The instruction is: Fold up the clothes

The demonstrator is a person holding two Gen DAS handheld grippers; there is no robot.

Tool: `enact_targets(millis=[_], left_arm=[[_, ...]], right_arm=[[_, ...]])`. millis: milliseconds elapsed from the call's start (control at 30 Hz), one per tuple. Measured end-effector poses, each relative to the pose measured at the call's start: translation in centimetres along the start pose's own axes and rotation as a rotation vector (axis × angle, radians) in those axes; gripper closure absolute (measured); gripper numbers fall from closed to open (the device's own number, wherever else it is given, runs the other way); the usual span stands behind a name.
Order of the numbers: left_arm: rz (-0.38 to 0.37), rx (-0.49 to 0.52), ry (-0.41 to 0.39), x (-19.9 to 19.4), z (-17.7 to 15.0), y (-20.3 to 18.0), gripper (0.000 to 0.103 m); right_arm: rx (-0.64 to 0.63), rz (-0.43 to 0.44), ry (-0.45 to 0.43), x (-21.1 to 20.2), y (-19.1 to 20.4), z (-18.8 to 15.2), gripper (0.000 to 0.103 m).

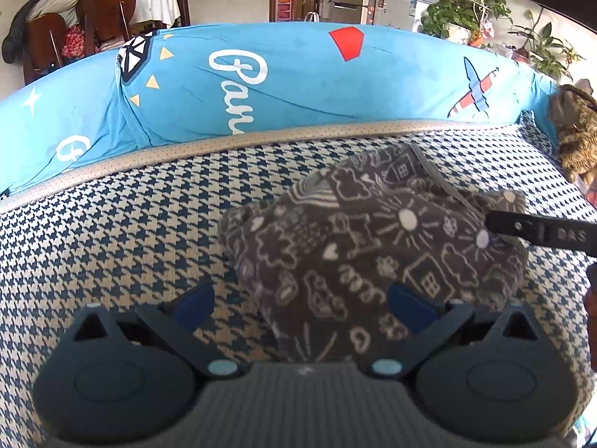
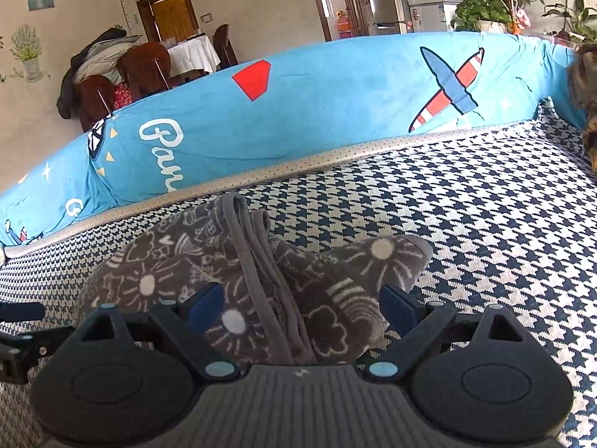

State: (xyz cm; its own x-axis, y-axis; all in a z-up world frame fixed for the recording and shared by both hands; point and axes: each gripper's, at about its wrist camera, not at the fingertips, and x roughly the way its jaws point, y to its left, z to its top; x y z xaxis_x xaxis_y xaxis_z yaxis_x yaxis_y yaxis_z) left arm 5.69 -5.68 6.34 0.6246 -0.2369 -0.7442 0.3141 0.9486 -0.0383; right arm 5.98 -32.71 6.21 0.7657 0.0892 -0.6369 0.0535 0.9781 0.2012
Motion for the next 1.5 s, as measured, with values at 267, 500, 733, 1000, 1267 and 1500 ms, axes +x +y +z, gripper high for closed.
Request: enact_targets(millis=[267, 500, 733, 1000, 1267, 1500], left_arm=[[-0.043, -0.031, 0.029, 1.3, -2.5, 1.0, 0.000], [-0.038, -0.025, 0.037, 1.8, -3.0, 1.0, 0.000], [-0.051, -0.049, 0.050, 2.1, -3.1, 1.3, 0.000], [-0.031, -0.032, 0.035, 2.0, -3.3, 1.0, 0.000], [-0.008, -0.007, 0.019, 1.7, -3.4, 0.6, 0.000], [-0.005, -0.014, 0.024, 1.7, -3.4, 0.7, 0.000]], right_arm=[[-0.057, -0.109, 0.080, 2.2, 0.4, -0.9, 0.005], [-0.075, -0.136, 0.090, 2.8, 0.4, -1.3, 0.001], [-0.043, -0.131, 0.095, 2.8, 0.2, -1.3, 0.001], [-0.036, -0.146, 0.090, 2.7, 0.5, -1.6, 0.000], [0.006, -0.172, 0.108, 2.7, 0.7, -1.7, 0.000], [0.086, -0.169, 0.152, 2.4, 0.3, -1.3, 0.000]])
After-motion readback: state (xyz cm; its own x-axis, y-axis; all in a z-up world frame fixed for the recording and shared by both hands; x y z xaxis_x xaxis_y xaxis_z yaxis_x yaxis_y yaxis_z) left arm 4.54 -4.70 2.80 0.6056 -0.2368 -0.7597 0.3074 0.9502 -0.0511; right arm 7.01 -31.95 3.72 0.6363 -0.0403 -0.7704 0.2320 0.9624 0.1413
